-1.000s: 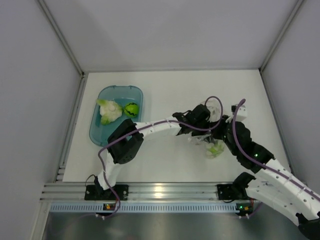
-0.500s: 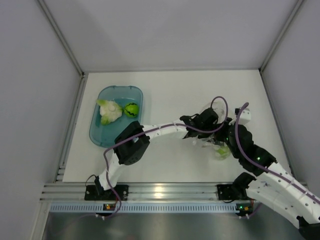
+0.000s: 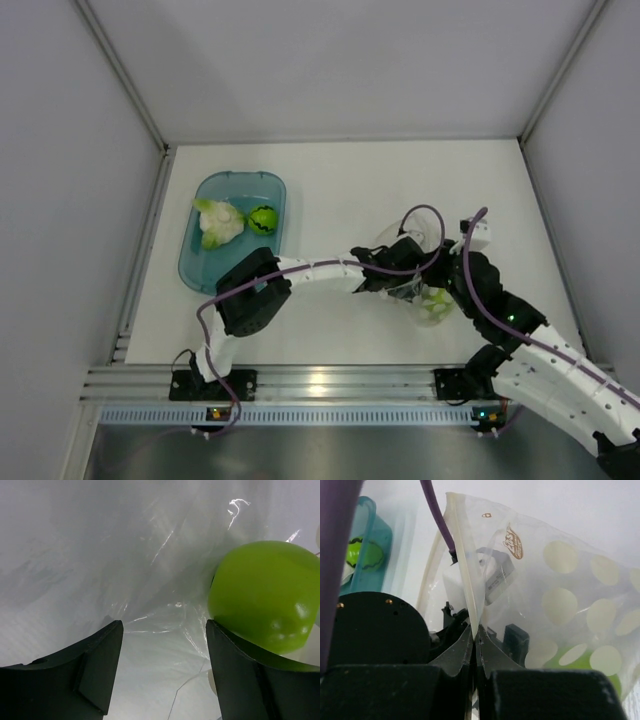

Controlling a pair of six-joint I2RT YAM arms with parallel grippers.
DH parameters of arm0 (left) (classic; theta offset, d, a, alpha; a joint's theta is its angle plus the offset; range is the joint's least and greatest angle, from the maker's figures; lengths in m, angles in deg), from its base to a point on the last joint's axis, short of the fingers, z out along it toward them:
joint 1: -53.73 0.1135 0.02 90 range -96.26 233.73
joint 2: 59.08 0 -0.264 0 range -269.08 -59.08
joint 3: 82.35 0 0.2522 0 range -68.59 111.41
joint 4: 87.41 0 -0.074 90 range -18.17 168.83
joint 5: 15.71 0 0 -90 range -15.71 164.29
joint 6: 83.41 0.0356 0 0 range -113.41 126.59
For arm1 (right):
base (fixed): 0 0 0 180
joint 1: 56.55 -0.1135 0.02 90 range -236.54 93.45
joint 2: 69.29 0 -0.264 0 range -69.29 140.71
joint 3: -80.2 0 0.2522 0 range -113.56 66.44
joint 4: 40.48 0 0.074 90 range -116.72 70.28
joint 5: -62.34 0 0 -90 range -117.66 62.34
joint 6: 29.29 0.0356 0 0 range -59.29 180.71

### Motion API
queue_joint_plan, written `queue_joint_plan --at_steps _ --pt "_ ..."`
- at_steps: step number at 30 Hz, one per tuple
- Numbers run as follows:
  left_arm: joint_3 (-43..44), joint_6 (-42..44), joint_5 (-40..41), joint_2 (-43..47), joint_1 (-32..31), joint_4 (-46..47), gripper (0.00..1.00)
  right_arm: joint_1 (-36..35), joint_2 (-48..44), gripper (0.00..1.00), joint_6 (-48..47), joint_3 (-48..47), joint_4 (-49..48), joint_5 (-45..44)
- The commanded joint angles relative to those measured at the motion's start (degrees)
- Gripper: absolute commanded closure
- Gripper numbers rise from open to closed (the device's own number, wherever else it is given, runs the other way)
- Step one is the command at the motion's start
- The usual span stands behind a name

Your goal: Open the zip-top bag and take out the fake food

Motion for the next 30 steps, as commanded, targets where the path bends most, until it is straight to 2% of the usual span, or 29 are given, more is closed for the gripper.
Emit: queue_joint_plan --at_steps 1,7,12,15,19,23,30 --pt "-3.7 3.2 4.1 8.0 1.1 -0.7 0.27 0.3 0.5 1.0 1.0 -0.6 -9.5 5.5" --pt "-10.7 5.2 7.8 17.4 3.9 -4.1 0.31 0.5 7.0 1.0 3.7 -1.3 -16.9 11.8" --pt "-11.2 7.8 11.4 23.3 4.3 -12.6 0.28 0.5 15.0 1.0 5.5 -2.9 -23.8 15.4" --pt "-11.7 8.3 11.6 25.5 4.3 -13.6 0.25 0.5 18.6 1.0 6.4 -3.3 -26.1 16.7" --pt "-11.5 7.6 8.6 25.2 4.2 -13.4 0.24 0.5 20.0 1.0 5.2 -3.6 -25.1 15.4" --pt "-8.8 5.4 4.7 20.5 3.5 -12.9 0.2 1.3 19.2 1.0 2.1 -3.0 -21.1 13.7" --pt "-5.1 3.0 8.1 17.5 1.1 -11.8 0.2 8.2 14.4 1.0 -2.5 1.6 -14.5 15.8"
